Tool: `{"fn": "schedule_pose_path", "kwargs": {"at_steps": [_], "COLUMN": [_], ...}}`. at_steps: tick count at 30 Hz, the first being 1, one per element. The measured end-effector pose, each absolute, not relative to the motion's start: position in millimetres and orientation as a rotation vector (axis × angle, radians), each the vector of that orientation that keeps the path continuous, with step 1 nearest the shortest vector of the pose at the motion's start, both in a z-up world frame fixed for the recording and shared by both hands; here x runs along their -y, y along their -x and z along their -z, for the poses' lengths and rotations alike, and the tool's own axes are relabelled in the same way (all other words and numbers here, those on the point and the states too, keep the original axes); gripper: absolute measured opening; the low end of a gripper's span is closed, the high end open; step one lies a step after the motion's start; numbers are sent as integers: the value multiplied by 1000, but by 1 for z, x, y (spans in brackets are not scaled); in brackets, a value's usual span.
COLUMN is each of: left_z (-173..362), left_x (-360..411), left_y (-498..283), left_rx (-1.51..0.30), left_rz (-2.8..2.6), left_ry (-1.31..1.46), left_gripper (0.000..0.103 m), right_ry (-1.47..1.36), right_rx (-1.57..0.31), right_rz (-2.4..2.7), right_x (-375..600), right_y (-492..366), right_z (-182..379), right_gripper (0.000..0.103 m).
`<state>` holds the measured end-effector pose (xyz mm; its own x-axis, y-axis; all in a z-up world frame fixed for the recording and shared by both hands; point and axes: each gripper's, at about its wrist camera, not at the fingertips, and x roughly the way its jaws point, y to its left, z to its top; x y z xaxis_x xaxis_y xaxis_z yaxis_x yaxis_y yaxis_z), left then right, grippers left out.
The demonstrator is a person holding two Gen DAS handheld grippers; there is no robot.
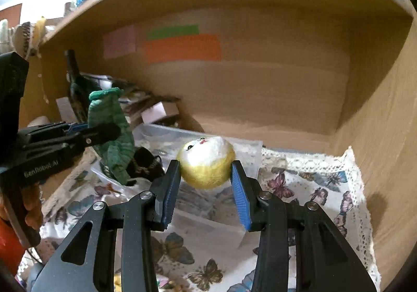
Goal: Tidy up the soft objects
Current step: 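Drop the sock into the clear box with the left gripper while the right gripper drops the ball in, then grasp the yellow-green sponge with the left gripper while the right gripper grasps the floral scrunchie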
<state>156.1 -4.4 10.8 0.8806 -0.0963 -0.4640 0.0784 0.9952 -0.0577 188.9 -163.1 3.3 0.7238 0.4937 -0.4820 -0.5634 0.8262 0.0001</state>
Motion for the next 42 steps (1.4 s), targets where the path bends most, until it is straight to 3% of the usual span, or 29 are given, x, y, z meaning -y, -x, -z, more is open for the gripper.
{"fn": "schedule_pose_path", "kwargs": {"at_steps": [14, 17, 18, 19, 20, 23, 25, 28, 37, 42], "left_z": [50, 56, 56, 55, 54, 46, 39, 28, -3, -9], "left_x": [9, 8, 8, 7, 8, 9, 11, 13, 5, 1], "left_y": [-222, -224, -223, -222, -219, -208, -201, -189, -146, -120], "left_rx": [-712, -746, -748, -746, -739, -699, -678, -640, -544, -515], "left_rz": [85, 95, 95, 93, 89, 79, 76, 47, 34, 42], "left_ry": [-25, -12, -8, -3, 0, -6, -25, -59, -19, -7], "left_gripper": [20, 34, 45, 55, 58, 68, 83, 100, 103, 103], "right_ry": [228, 234, 238, 239, 237, 228, 231, 222, 189, 177], "right_rx": [-646, -651, -650, -649, -649, -630, -620, -590, -480, -441], "right_rz": [-547, -557, -555, -554, -554, -554, -553, -558, -595, -604], "right_x": [149, 147, 148, 148, 148, 148, 147, 149, 163, 172], "right_y": [-229, -228, -227, -226, -227, -223, -221, -213, -174, -150], "right_z": [44, 44, 44, 44, 44, 40, 36, 26, -5, -12], "right_gripper": [38, 39, 39, 43, 50, 59, 66, 68, 81, 82]}}
